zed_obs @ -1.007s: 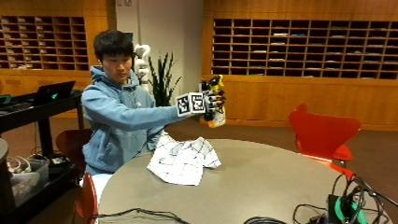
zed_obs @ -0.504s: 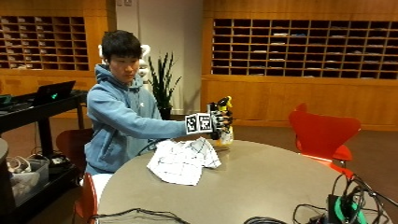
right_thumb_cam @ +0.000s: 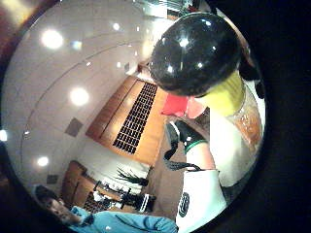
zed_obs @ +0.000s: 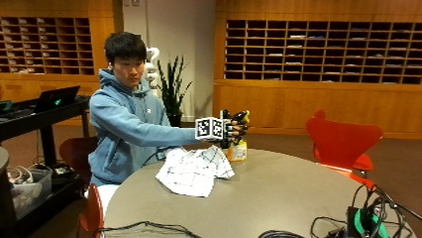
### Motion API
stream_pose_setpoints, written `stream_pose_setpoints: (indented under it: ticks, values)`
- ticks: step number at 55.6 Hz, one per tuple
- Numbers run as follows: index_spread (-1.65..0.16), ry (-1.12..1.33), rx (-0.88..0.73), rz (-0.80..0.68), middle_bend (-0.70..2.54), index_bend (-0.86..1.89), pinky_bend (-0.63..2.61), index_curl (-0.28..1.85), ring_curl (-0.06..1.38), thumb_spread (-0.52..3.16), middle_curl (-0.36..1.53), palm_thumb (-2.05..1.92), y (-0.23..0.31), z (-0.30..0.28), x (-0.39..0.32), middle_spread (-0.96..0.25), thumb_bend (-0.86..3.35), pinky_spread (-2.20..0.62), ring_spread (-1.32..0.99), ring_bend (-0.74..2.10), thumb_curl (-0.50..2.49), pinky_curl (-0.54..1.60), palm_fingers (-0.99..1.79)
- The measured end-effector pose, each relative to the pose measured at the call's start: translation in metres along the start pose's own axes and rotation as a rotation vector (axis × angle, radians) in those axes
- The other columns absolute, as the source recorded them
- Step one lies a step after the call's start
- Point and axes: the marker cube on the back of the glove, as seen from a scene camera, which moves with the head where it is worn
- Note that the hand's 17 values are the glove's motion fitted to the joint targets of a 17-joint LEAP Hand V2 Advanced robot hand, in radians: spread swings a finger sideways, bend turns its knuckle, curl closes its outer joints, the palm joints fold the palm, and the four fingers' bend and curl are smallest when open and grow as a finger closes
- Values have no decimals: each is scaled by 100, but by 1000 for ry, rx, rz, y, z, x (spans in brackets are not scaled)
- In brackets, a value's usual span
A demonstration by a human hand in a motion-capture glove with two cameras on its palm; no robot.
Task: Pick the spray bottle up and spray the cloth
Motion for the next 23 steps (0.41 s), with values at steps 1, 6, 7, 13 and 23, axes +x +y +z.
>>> stream_pose_setpoints:
  ticks: [1,6,7,13,23]
  values:
    - [-29,-3,-7,3,31,2,52,27,43,87,43,82,1,-2,0,-17,-4,-29,-19,52,44,45,93]
    - [-30,-7,-24,-12,27,1,56,22,44,87,42,80,6,-14,-2,-17,-4,-25,-18,51,43,46,77]
    - [-30,-6,-24,-19,27,1,56,21,43,87,42,80,7,-17,-3,-17,-4,-24,-17,50,42,45,75]
    - [-30,-5,-25,-43,24,2,59,16,42,86,41,77,16,-36,-7,-16,-4,-19,-16,49,41,44,63]
    - [-30,-32,-4,-78,24,5,61,13,41,86,42,74,26,-73,-15,-14,-4,-13,-13,50,39,42,57]
